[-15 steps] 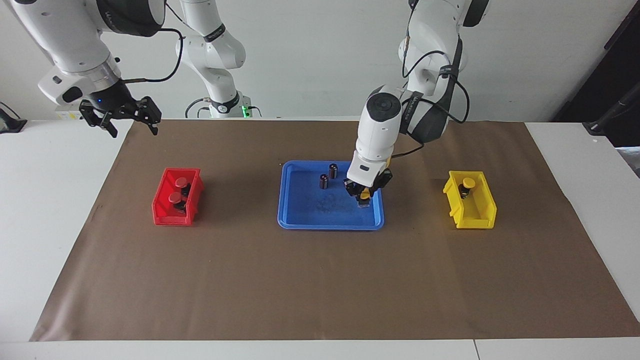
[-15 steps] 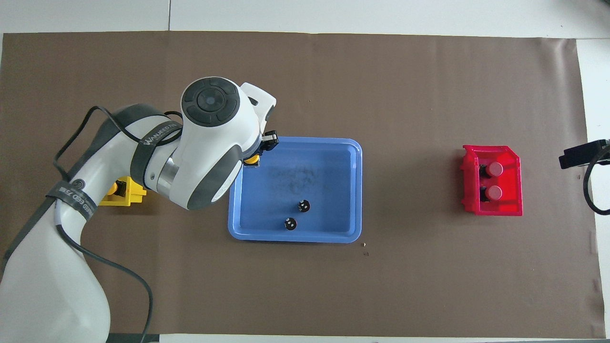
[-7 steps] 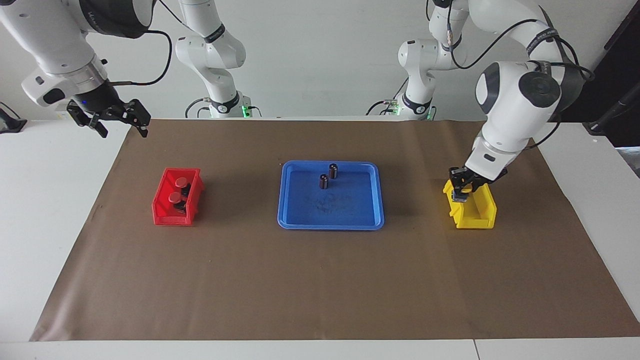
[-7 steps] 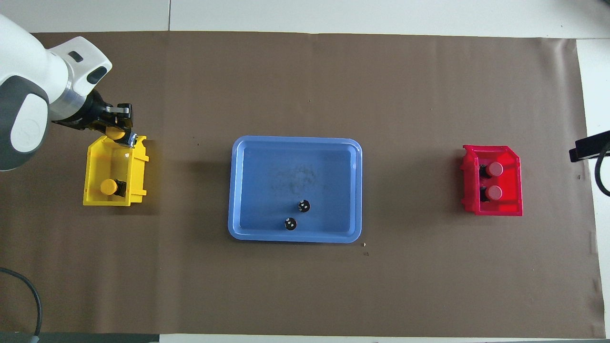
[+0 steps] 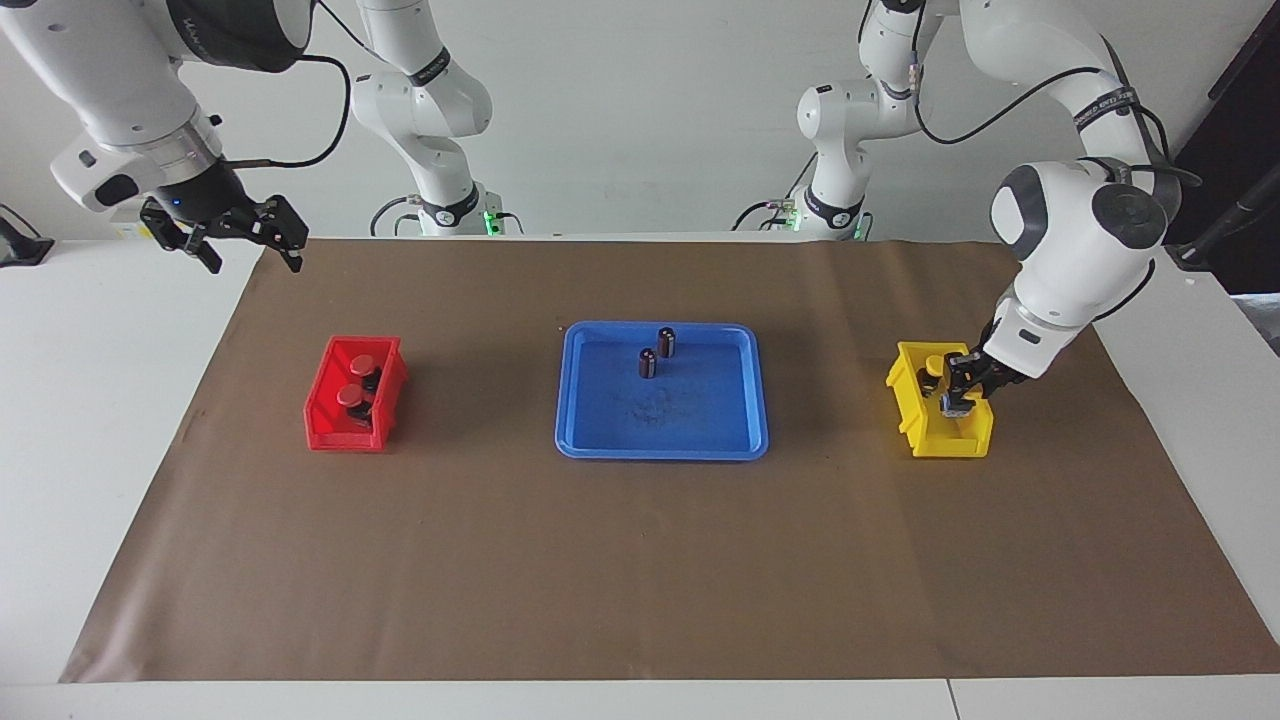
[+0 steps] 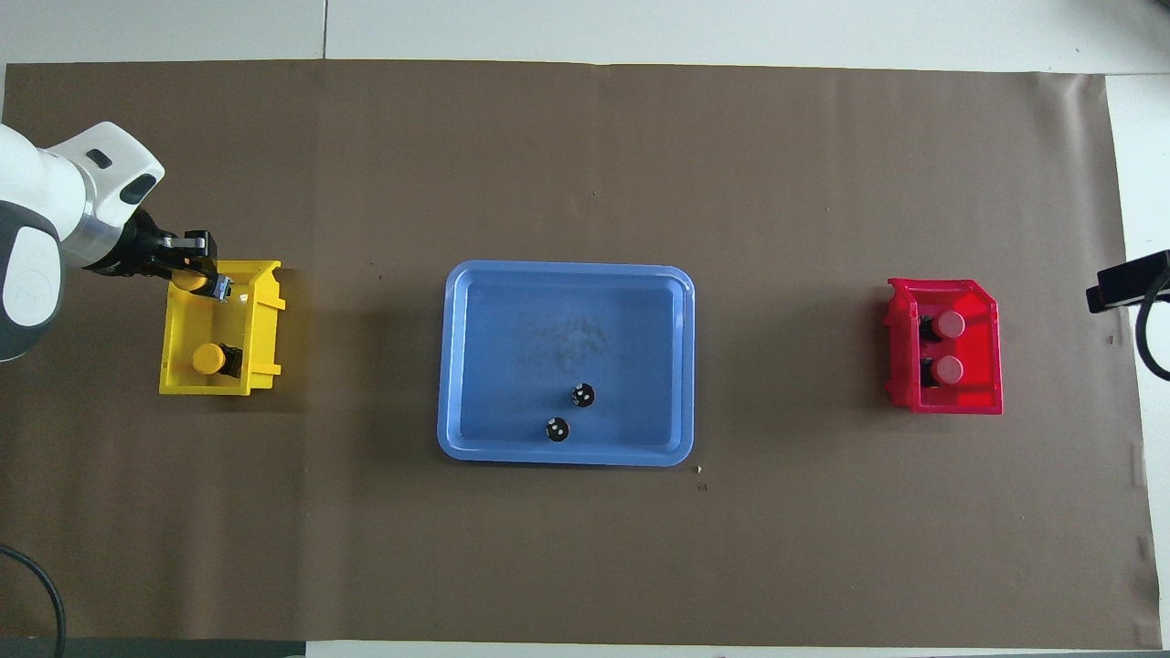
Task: Sort red and yellow buttons by color
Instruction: 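Carry the yellow button to the yellow bin and release it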
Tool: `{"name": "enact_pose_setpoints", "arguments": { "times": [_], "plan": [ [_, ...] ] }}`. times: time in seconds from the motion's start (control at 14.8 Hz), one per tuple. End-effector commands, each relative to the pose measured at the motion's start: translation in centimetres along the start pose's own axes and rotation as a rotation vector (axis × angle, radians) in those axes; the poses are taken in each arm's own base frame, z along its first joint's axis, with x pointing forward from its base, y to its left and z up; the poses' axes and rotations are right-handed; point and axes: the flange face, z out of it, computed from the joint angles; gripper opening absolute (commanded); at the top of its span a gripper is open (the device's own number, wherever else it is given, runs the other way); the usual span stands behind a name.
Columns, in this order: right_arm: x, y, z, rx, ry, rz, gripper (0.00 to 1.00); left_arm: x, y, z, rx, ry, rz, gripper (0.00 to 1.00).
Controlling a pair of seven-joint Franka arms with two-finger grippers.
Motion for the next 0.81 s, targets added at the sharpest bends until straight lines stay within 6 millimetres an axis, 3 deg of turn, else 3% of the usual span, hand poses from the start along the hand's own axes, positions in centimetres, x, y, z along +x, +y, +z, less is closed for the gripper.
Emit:
{"name": "enact_pose_setpoints", "arguments": {
  "times": [0.0,0.2,0.61,0.68,0.74],
  "plan": [
    [-0.2,-0.5,-0.4,0.003,-0.010,0.000,1.00,-1.1,-0.6,0.2,-0.019,0.023,-0.009,0.01],
    [-0.3,-0.3,-0.4,0.004,-0.015,0.003,1.00,-2.0,-1.6,3.8,-0.022,0.041,-0.027,0.01],
    [-0.6,-0.4,-0.4,0.004,-0.018,0.001,1.00,-2.7,-2.0,6.2,-0.058,0.045,-0.072,0.02],
    [-0.6,-0.5,-0.4,0.004,-0.018,-0.002,1.00,-2.6,-2.0,6.4,-0.058,0.045,-0.071,0.14],
    [-0.6,-0.5,-0.4,0.004,-0.020,-0.005,1.00,-2.6,-2.0,6.4,-0.058,0.047,-0.071,0.40]
  ]
}}
